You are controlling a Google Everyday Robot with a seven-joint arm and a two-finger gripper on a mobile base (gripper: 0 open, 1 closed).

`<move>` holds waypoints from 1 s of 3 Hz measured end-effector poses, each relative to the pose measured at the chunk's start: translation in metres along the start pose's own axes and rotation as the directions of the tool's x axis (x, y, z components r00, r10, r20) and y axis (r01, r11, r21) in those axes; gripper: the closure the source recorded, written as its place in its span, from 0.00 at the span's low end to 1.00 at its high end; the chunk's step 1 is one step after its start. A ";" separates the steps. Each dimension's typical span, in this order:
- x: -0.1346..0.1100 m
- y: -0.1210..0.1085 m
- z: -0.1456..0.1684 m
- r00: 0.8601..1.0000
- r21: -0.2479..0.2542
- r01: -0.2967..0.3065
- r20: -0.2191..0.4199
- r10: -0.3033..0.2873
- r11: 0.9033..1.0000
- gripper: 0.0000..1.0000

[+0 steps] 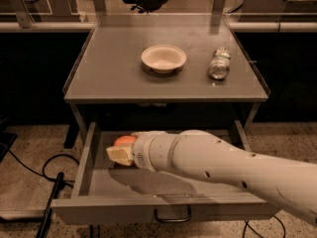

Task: Place orange into top drawer

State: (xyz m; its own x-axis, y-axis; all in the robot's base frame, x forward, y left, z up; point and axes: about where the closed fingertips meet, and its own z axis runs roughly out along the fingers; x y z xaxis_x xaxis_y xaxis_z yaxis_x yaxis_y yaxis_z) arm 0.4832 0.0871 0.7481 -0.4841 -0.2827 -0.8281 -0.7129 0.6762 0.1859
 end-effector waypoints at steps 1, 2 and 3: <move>0.025 -0.015 0.013 0.999 0.031 -0.049 -0.011 0.049 0.998 1.00; 0.039 -0.033 0.020 0.998 0.059 -0.059 -0.021 0.060 0.997 1.00; 0.053 -0.046 0.026 0.996 0.077 -0.074 -0.034 0.077 0.994 1.00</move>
Offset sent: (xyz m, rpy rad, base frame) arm 0.0292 -0.0371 -0.0759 -0.0345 0.0573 -0.1149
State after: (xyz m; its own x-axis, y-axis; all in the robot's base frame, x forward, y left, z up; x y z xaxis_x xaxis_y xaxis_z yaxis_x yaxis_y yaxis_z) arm 0.5036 0.0591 0.6817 -0.5547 -0.2528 -0.7927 -0.6339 0.7456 0.2058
